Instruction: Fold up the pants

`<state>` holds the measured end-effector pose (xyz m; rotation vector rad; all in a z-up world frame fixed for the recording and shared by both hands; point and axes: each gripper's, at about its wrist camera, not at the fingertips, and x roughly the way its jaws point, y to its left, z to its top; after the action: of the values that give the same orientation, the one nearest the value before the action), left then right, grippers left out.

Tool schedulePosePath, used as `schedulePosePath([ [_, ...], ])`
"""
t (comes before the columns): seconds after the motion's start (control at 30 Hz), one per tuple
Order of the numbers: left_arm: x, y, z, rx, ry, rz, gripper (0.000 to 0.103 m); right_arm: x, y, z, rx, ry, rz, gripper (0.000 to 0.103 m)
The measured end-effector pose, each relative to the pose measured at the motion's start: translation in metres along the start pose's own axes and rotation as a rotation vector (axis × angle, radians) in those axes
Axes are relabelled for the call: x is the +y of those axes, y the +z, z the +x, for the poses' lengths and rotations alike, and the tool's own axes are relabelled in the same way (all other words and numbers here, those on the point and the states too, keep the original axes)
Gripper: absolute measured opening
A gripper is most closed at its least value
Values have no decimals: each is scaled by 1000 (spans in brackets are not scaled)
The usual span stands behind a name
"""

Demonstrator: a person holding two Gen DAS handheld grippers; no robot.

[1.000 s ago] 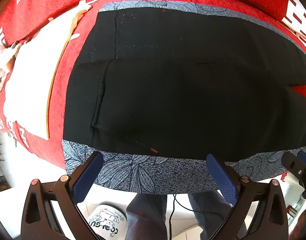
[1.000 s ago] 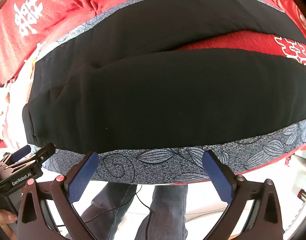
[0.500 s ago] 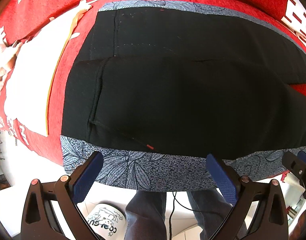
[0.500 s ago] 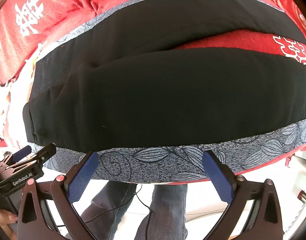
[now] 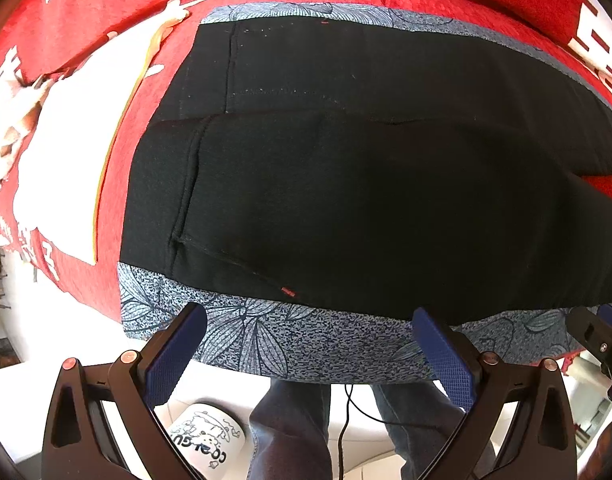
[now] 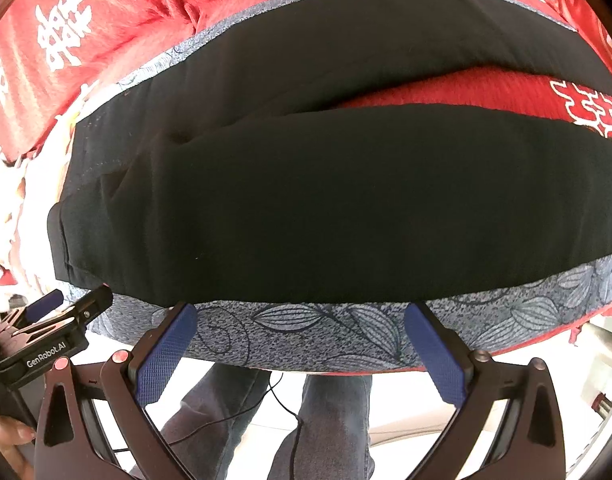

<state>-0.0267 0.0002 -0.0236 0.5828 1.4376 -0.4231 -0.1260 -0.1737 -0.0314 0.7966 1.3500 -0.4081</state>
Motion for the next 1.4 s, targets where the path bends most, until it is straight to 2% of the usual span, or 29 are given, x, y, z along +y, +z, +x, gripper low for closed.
schedulePosePath([
  [0.4, -5, -3, -3, -7, 15, -13, 103, -7, 6, -7, -7, 2, -42, 103],
  [0.63, -2, -2, 0, -14, 6, 5, 103, -3, -5, -5, -6, -3, -33, 103],
  [0.83, 14, 0, 6, -37, -18, 11, 103, 6, -14, 1, -10, -6, -8, 103],
  [0.93, 33, -2, 10, -46, -67, 1, 103, 18, -17, 7, 4, 24, -6, 103],
  [1.03, 65, -8, 18, -29, -135, -56, 103, 31, -21, 7, -5, 121, -6, 103],
  [1.07, 78, -10, 20, -28, -171, -85, 103, 38, -25, 11, -1, 202, 1, 103],
  [1.13, 102, -16, 22, -44, -234, -143, 103, 46, -30, 18, 18, 306, 18, 102],
  [1.2, 126, -23, 25, -61, -306, -190, 103, 59, -38, 33, 45, 434, 43, 98],
  [1.27, 140, -29, 28, -72, -348, -215, 103, 71, -50, 51, 90, 538, 60, 71],
  [1.33, 149, -35, 34, -75, -376, -231, 103, 84, -64, 76, 152, 626, 84, 67],
  [1.4, 154, -41, 40, -72, -405, -242, 103, 89, -77, 91, 171, 655, 107, 67],
])
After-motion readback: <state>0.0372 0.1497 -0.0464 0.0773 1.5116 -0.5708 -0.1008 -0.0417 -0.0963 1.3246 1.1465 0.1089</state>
